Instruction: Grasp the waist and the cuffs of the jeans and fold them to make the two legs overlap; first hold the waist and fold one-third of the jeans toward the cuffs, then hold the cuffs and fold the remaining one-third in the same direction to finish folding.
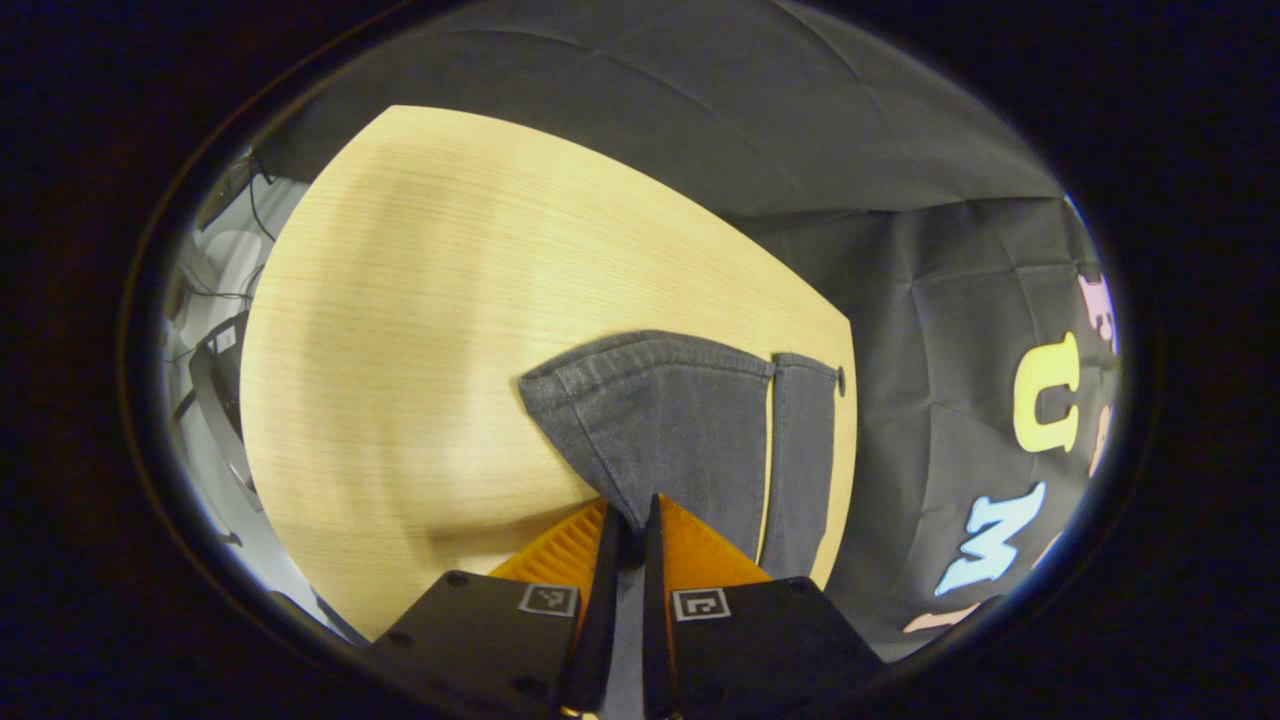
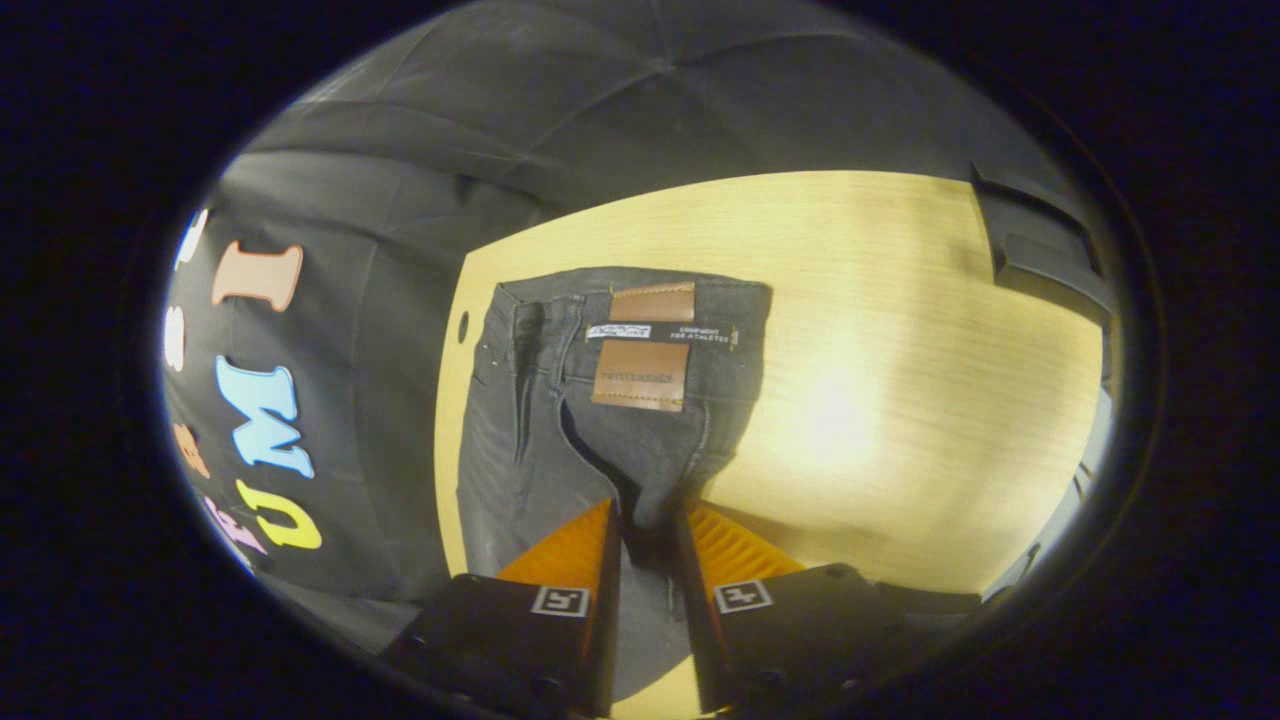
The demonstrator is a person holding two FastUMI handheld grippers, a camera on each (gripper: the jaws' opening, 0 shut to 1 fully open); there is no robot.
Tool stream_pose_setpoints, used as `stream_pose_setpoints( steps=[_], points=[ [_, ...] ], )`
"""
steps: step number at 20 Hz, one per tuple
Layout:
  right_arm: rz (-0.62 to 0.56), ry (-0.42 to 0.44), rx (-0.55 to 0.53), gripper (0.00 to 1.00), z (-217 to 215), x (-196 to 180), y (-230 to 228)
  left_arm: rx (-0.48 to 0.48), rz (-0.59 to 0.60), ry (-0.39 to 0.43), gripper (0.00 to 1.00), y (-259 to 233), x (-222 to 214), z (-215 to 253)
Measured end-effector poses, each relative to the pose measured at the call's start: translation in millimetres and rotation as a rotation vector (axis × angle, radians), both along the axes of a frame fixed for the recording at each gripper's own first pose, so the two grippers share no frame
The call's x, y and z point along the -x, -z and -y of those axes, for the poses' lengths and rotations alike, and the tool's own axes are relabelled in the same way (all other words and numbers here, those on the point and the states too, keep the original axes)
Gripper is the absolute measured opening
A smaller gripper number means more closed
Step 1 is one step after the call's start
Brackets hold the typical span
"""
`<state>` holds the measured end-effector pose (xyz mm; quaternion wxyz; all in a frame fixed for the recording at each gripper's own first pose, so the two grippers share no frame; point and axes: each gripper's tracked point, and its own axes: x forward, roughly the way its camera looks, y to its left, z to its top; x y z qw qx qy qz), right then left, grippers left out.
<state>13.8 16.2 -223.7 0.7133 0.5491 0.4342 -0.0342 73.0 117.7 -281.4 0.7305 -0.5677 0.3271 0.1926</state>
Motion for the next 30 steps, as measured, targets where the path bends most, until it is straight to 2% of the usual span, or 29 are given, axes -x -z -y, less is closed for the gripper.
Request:
stream_pose_setpoints(
  steps=[1, 3, 7, 11, 15, 18, 23, 25, 26, 27, 30],
  points=[
    [-0.007, 0.005, -0.02, 0.16, -2.2, -1.7, 2.3, 0.0, -0.005, 0.013, 0.14, 7.0, -5.4, 3.1],
    [-0.008, 0.0, -0.06, 0.08, -1.7, 1.1, -3.2, -0.007, -0.012, 0.051, 0.11, 0.3, 0.9, 4.7],
    [0.028, -0.063, -0.125, 0.05, 2.0, 2.8, -26.7, 0.025, -0.013, 0.081, 0.11, -20.0, 1.9, 7.5],
    [0.078, -0.168, -0.163, 0.04, 3.8, -0.6, -62.8, 0.089, -0.028, 0.078, 0.11, -45.5, 10.7, 16.0],
    [0.114, -0.284, -0.233, 0.03, 3.6, -12.4, -110.0, 0.171, -0.031, 0.045, 0.11, -86.5, 23.2, 19.6],
    [0.129, -0.362, -0.294, 0.03, 0.8, -37.4, -153.0, 0.215, -0.049, 0.029, 0.11, -120.9, 18.4, 23.9],
    [0.125, -0.41, -0.398, 0.03, -16.1, -101.1, -221.4, 0.266, -0.081, 0.04, 0.11, -163.5, -42.2, 51.8],
    [0.13, -0.418, -0.405, 0.03, -26.6, -128.1, -232.7, 0.255, -0.089, 0.066, 0.11, -169.5, -81.2, 65.6],
    [0.118, -0.412, -0.406, 0.03, -31.8, -144.7, -235.4, 0.247, -0.09, 0.078, 0.06, -170.9, -100.0, 72.2],
    [0.104, -0.413, -0.411, 0.02, -38.7, -158.7, -236.1, 0.24, -0.099, 0.089, 0.11, -171.1, -120.7, 78.4],
    [0.056, -0.371, -0.403, 0.02, -53.2, -204.7, -228.5, 0.229, -0.111, 0.131, 0.11, -161.1, -180.3, 95.4]
  ],
)
